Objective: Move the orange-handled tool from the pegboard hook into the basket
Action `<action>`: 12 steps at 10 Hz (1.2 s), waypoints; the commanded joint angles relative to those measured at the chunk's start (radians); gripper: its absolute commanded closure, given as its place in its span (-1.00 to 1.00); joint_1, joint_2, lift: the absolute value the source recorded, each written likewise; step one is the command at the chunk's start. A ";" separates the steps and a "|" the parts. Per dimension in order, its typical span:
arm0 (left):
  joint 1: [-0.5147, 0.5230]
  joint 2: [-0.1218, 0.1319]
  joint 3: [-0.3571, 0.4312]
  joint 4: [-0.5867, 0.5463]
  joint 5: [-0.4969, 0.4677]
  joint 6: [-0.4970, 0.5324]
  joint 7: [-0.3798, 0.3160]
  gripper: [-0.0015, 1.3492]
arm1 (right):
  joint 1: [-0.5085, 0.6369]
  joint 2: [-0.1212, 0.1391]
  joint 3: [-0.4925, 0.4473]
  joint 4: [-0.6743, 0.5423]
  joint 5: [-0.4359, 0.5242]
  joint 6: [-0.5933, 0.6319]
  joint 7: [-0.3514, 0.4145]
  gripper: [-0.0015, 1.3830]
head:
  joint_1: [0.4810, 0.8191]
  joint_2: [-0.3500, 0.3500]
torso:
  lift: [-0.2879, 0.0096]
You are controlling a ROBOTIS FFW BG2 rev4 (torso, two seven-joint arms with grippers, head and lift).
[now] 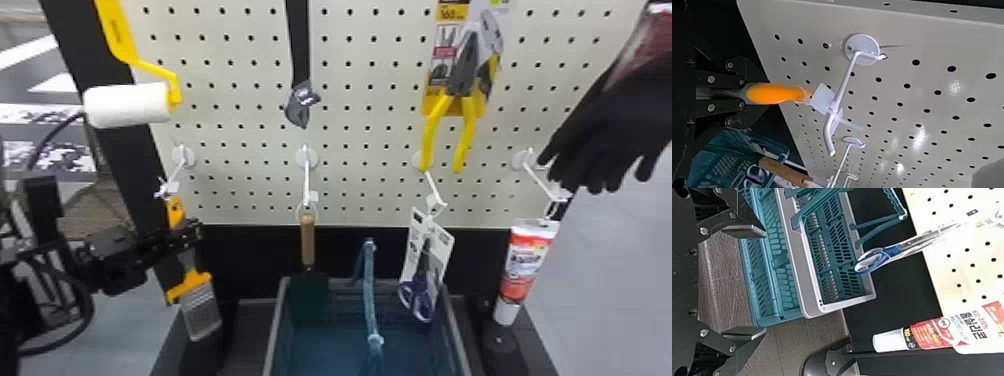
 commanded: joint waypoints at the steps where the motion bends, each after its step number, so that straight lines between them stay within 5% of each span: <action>1: 0.002 0.000 0.000 0.002 0.001 0.000 0.001 0.70 | 0.000 -0.001 0.000 0.000 0.000 0.000 0.000 -0.41 | -0.60 0.00 | 0.26; 12: 0.014 -0.003 0.000 -0.010 0.004 0.005 -0.001 0.70 | 0.000 -0.001 0.000 0.000 0.000 0.000 0.000 -0.41 | -0.60 0.00 | 0.26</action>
